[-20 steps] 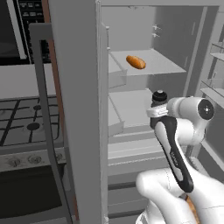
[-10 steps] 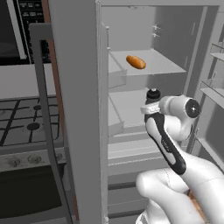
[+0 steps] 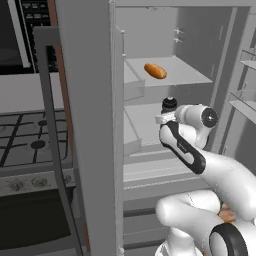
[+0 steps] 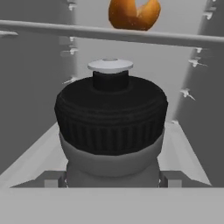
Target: Move the water bottle and hotdog bun from the top shelf to the second highest shelf to make space. Then, place the pitcher from the counter on the cleared top shelf.
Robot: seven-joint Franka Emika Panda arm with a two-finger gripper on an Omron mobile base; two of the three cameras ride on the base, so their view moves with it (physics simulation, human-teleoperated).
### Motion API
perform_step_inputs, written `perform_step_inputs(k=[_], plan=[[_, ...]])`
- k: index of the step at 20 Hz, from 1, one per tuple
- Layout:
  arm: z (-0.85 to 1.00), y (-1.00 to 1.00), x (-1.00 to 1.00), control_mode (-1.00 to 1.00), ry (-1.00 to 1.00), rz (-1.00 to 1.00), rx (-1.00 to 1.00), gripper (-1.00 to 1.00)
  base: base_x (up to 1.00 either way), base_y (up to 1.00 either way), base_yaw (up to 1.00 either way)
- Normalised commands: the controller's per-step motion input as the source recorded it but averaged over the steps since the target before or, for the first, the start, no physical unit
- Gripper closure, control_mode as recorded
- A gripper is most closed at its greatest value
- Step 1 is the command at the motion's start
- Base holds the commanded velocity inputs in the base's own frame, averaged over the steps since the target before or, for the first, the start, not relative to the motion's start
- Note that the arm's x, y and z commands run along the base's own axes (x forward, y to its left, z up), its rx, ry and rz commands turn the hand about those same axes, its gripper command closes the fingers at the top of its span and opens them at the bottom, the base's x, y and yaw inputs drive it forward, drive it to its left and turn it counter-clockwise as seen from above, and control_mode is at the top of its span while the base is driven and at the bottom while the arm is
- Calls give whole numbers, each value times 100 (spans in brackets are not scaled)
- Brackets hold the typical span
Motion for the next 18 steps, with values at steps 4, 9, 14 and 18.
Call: perform_step_inputs(k=[4,9,14,18], plan=[[-12,0,37,-100,0,0,0,100,0,0,0],[-32,0,32,-100,0,0,0,100,0,0,0],[-44,0,30,-100,0,0,0,100,0,0,0],[-38,0,36,-100,0,0,0,100,0,0,0]])
